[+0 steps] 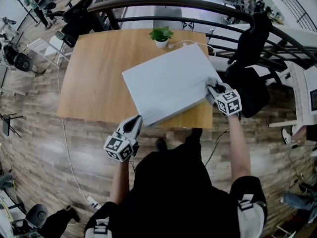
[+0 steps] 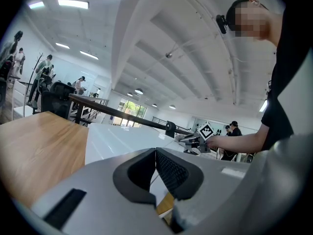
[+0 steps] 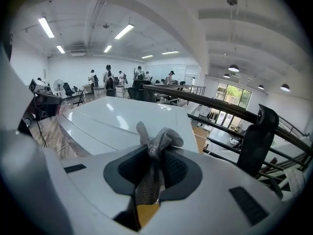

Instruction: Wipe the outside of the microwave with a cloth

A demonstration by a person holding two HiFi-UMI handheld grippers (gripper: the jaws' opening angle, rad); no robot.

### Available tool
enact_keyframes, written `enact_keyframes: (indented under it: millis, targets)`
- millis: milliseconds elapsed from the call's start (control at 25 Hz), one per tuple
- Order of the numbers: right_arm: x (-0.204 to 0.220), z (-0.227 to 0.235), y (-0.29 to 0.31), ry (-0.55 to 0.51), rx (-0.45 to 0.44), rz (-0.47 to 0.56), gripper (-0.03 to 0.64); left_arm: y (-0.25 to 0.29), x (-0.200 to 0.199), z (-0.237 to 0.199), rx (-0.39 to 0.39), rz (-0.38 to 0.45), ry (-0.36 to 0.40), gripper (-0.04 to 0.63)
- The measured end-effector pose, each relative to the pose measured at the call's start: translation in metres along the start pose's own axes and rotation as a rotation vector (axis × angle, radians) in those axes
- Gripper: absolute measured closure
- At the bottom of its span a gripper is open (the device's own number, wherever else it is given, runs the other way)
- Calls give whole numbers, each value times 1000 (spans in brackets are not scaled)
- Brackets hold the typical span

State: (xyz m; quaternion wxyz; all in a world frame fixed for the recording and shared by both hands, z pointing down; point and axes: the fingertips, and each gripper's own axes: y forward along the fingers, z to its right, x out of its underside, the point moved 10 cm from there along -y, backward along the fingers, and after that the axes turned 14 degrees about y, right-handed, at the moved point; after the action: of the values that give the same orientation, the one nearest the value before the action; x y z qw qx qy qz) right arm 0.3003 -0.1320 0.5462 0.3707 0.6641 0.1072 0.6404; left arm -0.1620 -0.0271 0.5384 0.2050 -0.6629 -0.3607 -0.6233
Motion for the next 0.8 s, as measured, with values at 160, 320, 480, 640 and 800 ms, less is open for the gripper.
enact_keyframes:
  millis: [160, 320, 480, 640, 800]
  targets:
    - [-8, 22, 2, 37, 10, 16, 554, -1, -1, -2, -4, 3, 3, 592]
    - [-8, 40, 5, 71, 15, 6, 554, -4, 0, 0, -15, 6, 2, 592]
    - [-12, 48, 9, 64, 29, -9, 554, -7, 2, -1, -25, 14, 9, 592]
    - [-16, 53, 14, 58, 29, -24, 554, -11, 2, 0, -36, 17, 2, 592]
    - [-25, 57, 17, 53, 31, -24, 554, -13, 1, 0, -48, 18, -2, 592]
